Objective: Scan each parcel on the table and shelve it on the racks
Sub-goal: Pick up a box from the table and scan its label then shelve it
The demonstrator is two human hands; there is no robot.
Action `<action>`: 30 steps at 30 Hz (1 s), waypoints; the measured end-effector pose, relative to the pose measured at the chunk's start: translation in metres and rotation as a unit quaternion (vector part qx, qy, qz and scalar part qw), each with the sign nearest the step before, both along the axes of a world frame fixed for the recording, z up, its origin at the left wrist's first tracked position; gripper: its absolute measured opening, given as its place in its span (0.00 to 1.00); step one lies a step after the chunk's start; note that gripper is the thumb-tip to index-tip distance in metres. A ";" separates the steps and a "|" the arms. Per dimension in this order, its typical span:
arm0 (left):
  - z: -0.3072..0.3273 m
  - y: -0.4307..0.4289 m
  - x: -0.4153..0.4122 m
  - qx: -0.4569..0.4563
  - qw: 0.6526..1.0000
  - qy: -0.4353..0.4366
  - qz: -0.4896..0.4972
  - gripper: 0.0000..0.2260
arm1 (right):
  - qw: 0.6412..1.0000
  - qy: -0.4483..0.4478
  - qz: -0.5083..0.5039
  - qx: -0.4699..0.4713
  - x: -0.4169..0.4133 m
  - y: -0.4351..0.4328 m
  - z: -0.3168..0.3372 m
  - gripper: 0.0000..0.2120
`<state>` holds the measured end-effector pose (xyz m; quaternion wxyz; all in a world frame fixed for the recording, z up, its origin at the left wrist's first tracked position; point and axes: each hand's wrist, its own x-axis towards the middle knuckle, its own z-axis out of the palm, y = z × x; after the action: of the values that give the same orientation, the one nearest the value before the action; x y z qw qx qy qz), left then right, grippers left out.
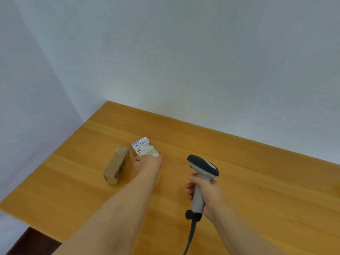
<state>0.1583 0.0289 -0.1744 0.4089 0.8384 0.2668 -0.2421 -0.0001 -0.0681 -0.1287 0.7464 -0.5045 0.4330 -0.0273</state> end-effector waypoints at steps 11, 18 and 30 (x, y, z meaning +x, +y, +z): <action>-0.036 -0.031 0.065 -0.010 0.996 0.036 0.085 0.55 | 0.998 0.058 0.001 0.009 0.044 -0.015 -0.026 0.03; 0.012 -0.028 0.018 -0.348 0.917 0.174 0.084 0.16 | 0.999 0.036 -0.024 0.016 0.032 -0.015 -0.014 0.04; 0.085 0.036 -0.153 -0.302 0.935 0.182 0.033 0.26 | 0.995 -0.077 0.055 0.027 -0.059 0.015 0.031 0.16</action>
<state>0.0055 0.0650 -0.0891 0.5950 0.6074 0.2786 -0.4465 -0.0594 -0.0532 -0.0974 0.7917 -0.5033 0.3460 -0.0132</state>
